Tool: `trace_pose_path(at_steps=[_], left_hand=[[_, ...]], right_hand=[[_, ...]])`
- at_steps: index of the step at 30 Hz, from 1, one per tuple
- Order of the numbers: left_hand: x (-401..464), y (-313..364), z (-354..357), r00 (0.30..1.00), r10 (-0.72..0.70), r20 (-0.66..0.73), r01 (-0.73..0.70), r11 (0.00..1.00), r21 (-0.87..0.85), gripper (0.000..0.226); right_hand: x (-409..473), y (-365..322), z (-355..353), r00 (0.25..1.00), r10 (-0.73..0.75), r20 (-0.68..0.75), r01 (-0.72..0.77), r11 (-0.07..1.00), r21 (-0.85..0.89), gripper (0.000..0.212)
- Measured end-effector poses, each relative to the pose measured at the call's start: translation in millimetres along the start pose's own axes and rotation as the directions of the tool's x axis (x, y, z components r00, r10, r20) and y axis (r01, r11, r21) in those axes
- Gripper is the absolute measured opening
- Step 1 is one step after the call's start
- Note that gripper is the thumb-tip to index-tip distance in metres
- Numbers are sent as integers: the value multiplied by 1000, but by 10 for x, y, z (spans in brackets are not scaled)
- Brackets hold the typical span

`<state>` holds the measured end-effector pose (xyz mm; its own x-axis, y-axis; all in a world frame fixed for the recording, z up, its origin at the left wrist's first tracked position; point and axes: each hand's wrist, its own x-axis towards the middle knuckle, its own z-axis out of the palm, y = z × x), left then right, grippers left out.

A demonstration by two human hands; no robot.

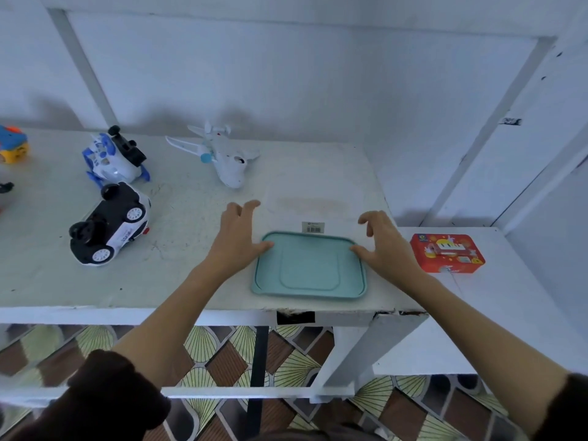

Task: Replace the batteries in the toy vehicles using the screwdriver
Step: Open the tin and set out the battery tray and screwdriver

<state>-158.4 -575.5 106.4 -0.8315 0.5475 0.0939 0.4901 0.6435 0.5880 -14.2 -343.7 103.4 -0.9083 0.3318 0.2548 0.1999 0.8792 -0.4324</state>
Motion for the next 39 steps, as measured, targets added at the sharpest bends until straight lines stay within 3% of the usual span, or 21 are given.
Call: trace_pose_path(at_steps=[4,8,13,32,36,39], left_hand=[[121,84,-1,984,168,-52,-151,960,236,72],[202,88,15,983,183,-22,-165,928,333,54],[256,76,72,977,204,-66,-167,916,364,46],[361,119,130,965,241,-102,-184,903,389,41],[351,122,142,962,242,-128,-196,935,295,41],[324,198,169,932,260,-251,-212,956,202,37]], right_hand=[[130,-33,-28,998,-50,-38,46,993,-105,59],[247,-10,-19,996,-86,26,90,961,-260,46],[347,46,-7,996,-81,27,85,950,-301,44],[502,94,-9,997,-55,53,69,949,-307,44],[495,97,-15,996,-45,71,63,957,-282,46],[478,104,-65,998,-53,39,60,980,-188,52]])
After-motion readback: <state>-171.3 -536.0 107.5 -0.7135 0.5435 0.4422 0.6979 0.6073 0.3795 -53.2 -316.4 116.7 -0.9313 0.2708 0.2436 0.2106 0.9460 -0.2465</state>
